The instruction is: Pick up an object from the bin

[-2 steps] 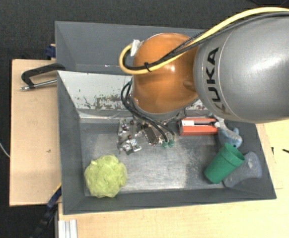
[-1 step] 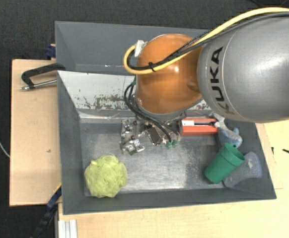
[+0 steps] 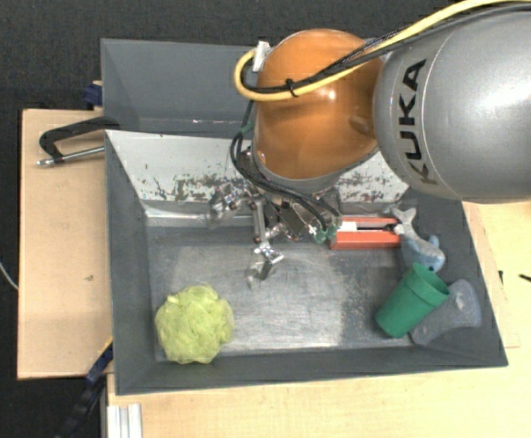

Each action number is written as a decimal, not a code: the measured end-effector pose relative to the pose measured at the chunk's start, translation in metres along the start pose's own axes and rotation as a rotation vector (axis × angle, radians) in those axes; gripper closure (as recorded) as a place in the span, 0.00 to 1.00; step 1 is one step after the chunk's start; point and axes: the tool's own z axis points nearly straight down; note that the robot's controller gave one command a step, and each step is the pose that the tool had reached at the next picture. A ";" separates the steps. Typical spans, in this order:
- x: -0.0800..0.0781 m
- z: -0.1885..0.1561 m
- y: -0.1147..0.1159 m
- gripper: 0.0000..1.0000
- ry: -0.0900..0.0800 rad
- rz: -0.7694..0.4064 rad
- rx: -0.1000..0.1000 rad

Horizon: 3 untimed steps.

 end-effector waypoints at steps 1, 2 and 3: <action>0.000 0.000 0.000 0.00 0.001 0.001 0.000; -0.009 0.028 0.004 0.00 0.000 -0.103 0.000; -0.002 0.087 0.032 0.00 0.000 -0.318 0.000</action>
Offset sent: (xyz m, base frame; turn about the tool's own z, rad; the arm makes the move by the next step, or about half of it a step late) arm 0.0261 0.0418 -0.1610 -0.5501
